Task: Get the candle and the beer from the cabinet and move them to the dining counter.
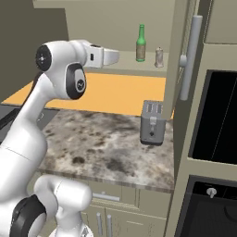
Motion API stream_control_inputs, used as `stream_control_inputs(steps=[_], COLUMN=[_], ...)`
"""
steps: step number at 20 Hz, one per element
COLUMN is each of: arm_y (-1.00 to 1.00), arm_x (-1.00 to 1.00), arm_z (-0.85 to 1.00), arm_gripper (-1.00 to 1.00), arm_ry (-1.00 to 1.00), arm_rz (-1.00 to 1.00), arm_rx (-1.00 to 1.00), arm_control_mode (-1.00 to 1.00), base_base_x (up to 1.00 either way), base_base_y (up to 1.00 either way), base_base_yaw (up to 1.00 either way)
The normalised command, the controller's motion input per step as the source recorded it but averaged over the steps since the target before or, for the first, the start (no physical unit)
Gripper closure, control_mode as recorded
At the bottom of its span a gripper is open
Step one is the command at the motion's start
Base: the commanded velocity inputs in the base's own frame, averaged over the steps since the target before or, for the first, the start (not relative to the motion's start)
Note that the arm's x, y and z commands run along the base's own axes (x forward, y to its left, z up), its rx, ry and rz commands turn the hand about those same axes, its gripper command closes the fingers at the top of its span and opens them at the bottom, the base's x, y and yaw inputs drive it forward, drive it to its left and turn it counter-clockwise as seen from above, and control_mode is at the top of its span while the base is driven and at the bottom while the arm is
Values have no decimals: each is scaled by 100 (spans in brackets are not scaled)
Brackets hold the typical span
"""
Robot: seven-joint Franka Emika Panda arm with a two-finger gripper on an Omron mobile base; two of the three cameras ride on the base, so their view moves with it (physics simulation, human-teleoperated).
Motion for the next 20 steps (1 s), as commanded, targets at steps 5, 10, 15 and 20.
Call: stream_control_inputs(steps=[5, 10, 15, 20], arm_y=[0, 11, 5, 0], arm_x=[32, 40, 46, 34], arm_z=[0, 0, 0, 0], arm_gripper=[-100, -100, -100, -100], arm_ry=[0, 0, 2, 7], arm_rz=[0, 0, -2, -4], arm_rx=[0, 0, 0, 0], arm_control_mode=[-100, -100, -100, -100], base_base_x=[0, 0, 0, 0], base_base_y=[0, 0, 0, 0], base_base_yaw=[0, 0, 0, 0])
